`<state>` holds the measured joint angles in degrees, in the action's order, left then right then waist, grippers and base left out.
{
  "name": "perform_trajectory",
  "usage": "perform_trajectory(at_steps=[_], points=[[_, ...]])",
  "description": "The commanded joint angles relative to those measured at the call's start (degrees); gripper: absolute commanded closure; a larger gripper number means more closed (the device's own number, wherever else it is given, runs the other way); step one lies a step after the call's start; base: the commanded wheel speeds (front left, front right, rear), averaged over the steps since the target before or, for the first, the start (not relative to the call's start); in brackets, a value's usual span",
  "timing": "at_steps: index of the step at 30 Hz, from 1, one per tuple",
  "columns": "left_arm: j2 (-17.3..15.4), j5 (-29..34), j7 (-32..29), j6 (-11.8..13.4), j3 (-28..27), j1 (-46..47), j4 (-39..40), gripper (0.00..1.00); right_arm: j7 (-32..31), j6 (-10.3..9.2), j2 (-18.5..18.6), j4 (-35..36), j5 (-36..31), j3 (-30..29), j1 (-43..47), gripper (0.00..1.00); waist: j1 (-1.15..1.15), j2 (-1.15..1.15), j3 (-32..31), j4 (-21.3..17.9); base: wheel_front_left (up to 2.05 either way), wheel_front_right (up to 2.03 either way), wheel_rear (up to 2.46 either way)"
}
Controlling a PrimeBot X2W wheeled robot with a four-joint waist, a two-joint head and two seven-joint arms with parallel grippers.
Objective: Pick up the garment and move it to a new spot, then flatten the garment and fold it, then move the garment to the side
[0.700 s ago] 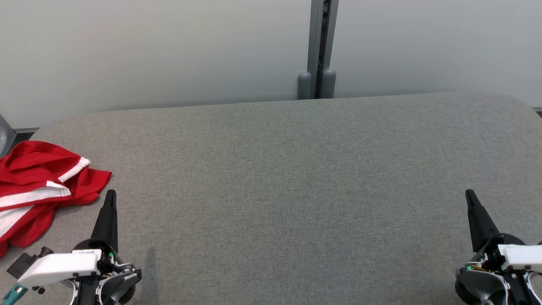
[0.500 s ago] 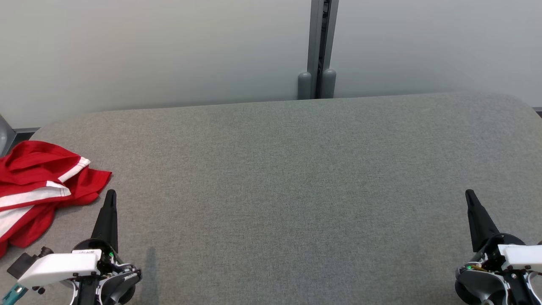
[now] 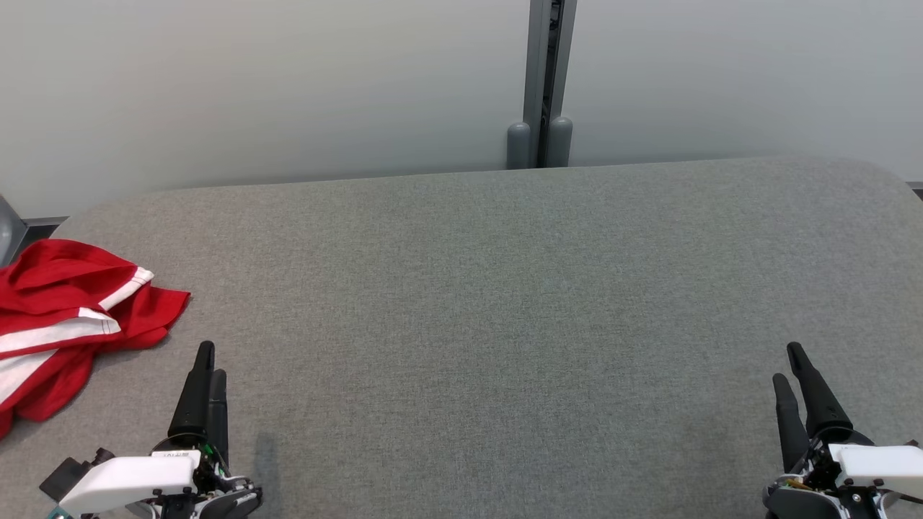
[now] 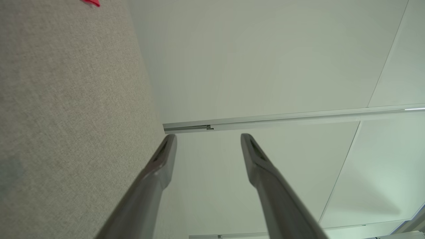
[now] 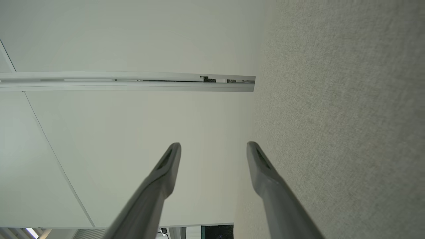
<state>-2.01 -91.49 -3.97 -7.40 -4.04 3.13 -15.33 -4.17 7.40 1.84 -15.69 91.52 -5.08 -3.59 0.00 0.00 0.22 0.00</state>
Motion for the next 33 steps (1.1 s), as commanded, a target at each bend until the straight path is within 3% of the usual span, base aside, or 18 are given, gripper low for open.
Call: perform_trajectory(at_steps=[1,9,25,33], points=[[-0.46,0.94,0.45,-0.03,0.41,0.89,1.38,0.0,0.64,0.07,0.54,1.16,-0.69,0.07,-0.52,0.0,0.0,0.0,0.01,0.0,0.0,0.0,0.0],[-0.53,7.31,2.56,0.31,1.29,0.69,2.56,0.0,2.75,0.08,0.62,2.51,-5.73,-0.08,0.02,0.0,0.0,0.0,0.09,0.05,0.0,0.0,0.0],[-0.65,29.15,6.46,4.5,5.46,-0.09,7.57,0.0,6.69,0.09,0.78,9.15,-29.48,2.01,1.42,0.0,0.0,0.0,0.37,0.19,0.0,0.0,0.0],[-0.69,37.61,7.85,5.85,6.8,-0.71,8.21,0.0,8.09,0.1,0.84,10.36,-37.88,2.98,1.93,0.0,0.0,0.0,0.49,0.26,0.0,0.0,0.0]])
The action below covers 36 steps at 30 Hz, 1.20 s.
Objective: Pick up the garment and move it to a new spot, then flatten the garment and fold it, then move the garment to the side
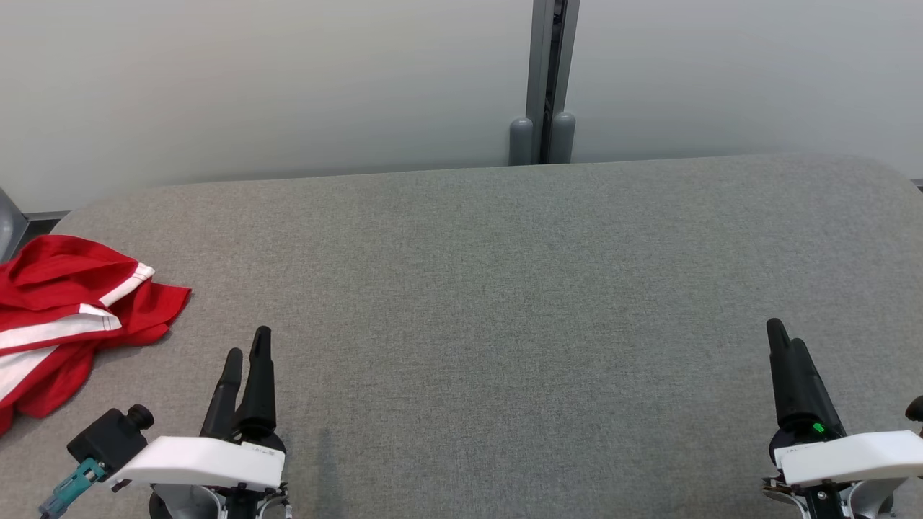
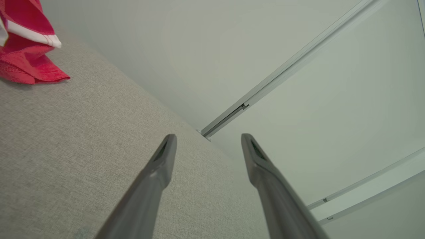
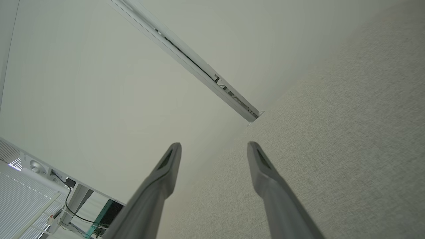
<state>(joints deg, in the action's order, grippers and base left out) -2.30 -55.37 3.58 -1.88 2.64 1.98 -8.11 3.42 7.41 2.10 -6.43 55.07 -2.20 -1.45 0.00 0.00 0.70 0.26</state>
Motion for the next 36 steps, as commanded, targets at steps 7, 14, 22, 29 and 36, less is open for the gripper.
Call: perform_trajectory(at_steps=[7,14,22,29,36], points=[[-0.43,8.53,1.65,1.14,1.23,-0.36,1.26,0.0,1.84,0.09,0.62,1.38,-8.43,0.94,0.12,0.0,0.0,0.0,0.12,0.08,0.0,0.0,0.0],[-0.47,14.47,2.88,1.86,2.03,-0.97,1.28,0.0,3.07,0.09,0.66,1.48,-14.67,1.95,0.5,0.0,0.0,0.0,0.19,0.11,0.0,0.0,0.0],[-0.51,19.89,4.23,2.54,2.26,-2.0,0.93,0.0,4.41,0.1,0.72,1.14,-20.21,3.18,1.14,0.0,0.0,0.0,0.14,0.17,0.0,0.0,0.0],[-0.54,25.04,5.41,2.85,2.8,-3.25,0.8,0.0,5.63,0.11,0.77,1.12,-25.62,3.63,1.55,0.0,0.0,0.0,0.05,0.37,0.0,0.0,0.0],[-0.56,28.61,6.42,3.05,3.66,-3.76,0.97,0.0,6.59,0.11,0.81,1.52,-30.03,4.05,1.98,0.0,0.0,0.0,-0.05,0.57,0.0,0.0,0.0]])
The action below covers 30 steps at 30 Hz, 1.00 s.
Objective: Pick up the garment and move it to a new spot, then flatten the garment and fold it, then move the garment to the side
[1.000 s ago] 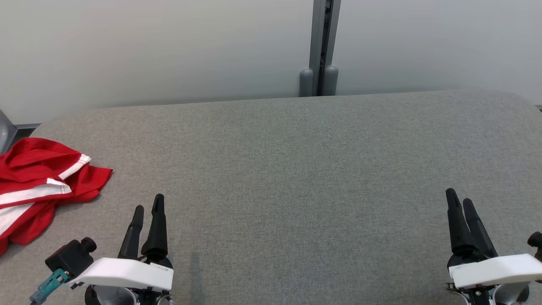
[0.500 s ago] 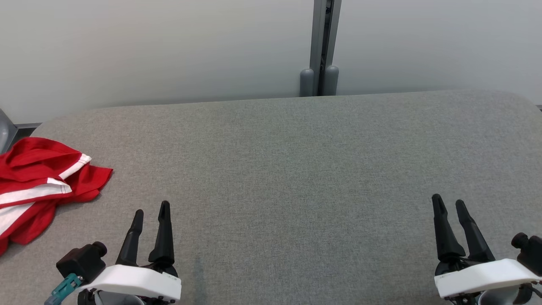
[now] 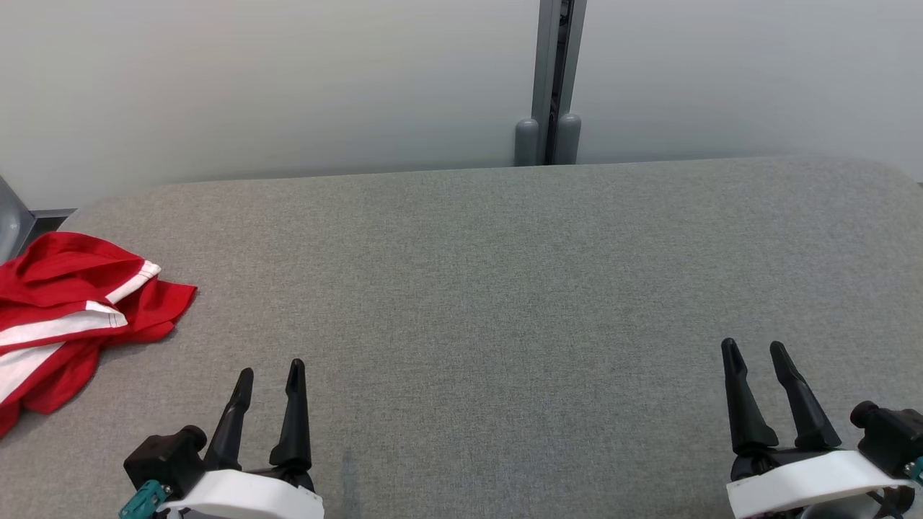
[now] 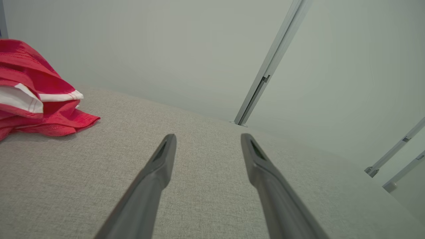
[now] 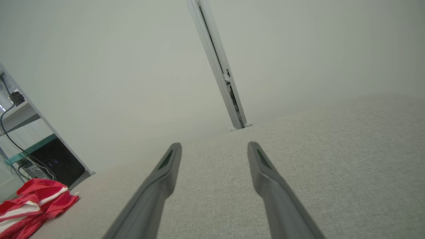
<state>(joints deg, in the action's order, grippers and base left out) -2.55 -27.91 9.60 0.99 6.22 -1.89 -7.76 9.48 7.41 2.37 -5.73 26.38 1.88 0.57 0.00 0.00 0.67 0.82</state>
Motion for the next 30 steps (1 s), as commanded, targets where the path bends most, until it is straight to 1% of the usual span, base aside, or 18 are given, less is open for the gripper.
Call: perform_trajectory(at_steps=[1,6,18,30], points=[[-0.31,1.59,0.56,0.25,0.16,-0.01,0.57,0.0,0.71,0.11,0.55,0.87,-1.95,0.06,0.05,0.0,0.0,0.0,-0.03,0.01,0.0,0.0,0.0],[-0.34,2.15,1.08,0.73,0.32,-0.5,-0.02,0.0,1.27,0.11,0.57,1.01,-4.35,0.33,0.46,0.0,0.0,0.0,-0.13,0.01,0.0,0.0,0.0],[-0.38,6.45,2.57,1.74,0.99,-0.88,-1.98,0.0,2.77,0.12,0.61,0.43,-11.05,0.46,1.49,0.0,0.0,0.0,-0.58,0.09,0.0,0.0,0.0],[-0.41,9.79,4.0,2.35,1.42,-1.0,-2.3,0.0,4.15,0.12,0.67,0.14,-16.57,0.93,2.28,0.0,0.0,0.0,-0.87,0.36,0.0,0.0,0.0]])
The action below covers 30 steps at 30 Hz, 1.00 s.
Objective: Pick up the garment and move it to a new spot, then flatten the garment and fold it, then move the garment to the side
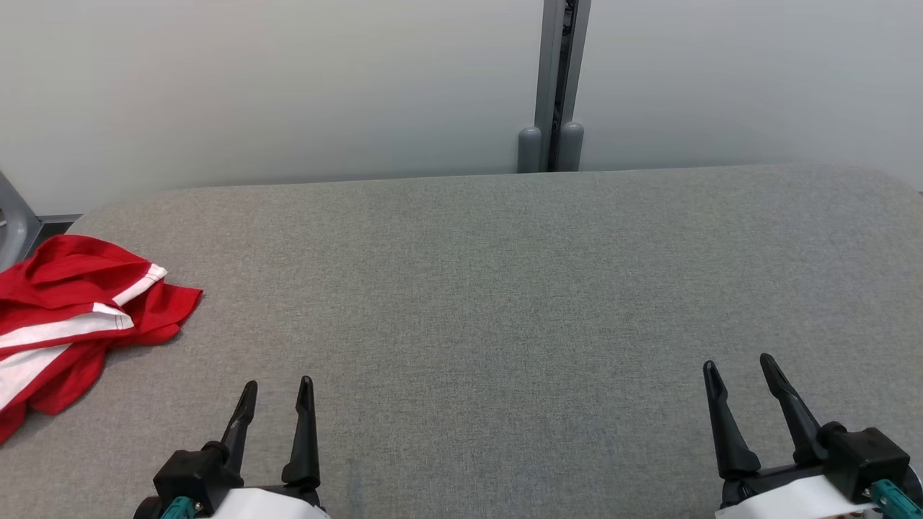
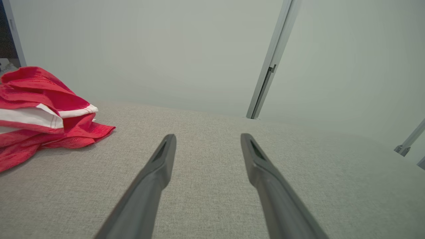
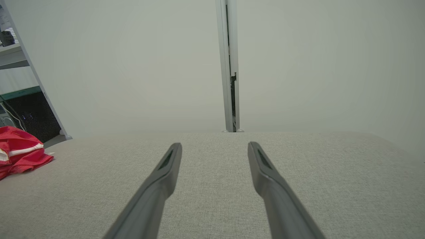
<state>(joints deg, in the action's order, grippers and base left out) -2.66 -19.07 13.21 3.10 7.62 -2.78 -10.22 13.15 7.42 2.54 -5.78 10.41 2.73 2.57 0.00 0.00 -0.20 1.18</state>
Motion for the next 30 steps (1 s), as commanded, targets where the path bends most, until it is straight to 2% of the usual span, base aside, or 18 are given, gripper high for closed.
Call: perform_trajectory(at_steps=[1,16,30], points=[[-0.3,1.56,0.58,0.16,0.31,-0.14,0.15,0.0,0.78,0.11,0.5,0.18,-1.5,0.25,0.29,0.0,0.0,0.0,-0.03,-0.03,0.0,0.0,0.0],[-0.35,5.92,2.14,0.94,1.31,-0.77,-0.09,0.0,2.32,0.11,0.56,0.58,-7.21,0.49,0.74,0.0,0.0,0.0,0.09,0.01,0.0,0.0,0.0],[-0.34,4.71,2.08,0.64,0.78,-0.7,-0.62,0.0,2.22,0.11,0.55,-0.06,-6.07,0.3,0.52,0.0,0.0,0.0,0.13,-0.01,0.0,0.0,0.0]])
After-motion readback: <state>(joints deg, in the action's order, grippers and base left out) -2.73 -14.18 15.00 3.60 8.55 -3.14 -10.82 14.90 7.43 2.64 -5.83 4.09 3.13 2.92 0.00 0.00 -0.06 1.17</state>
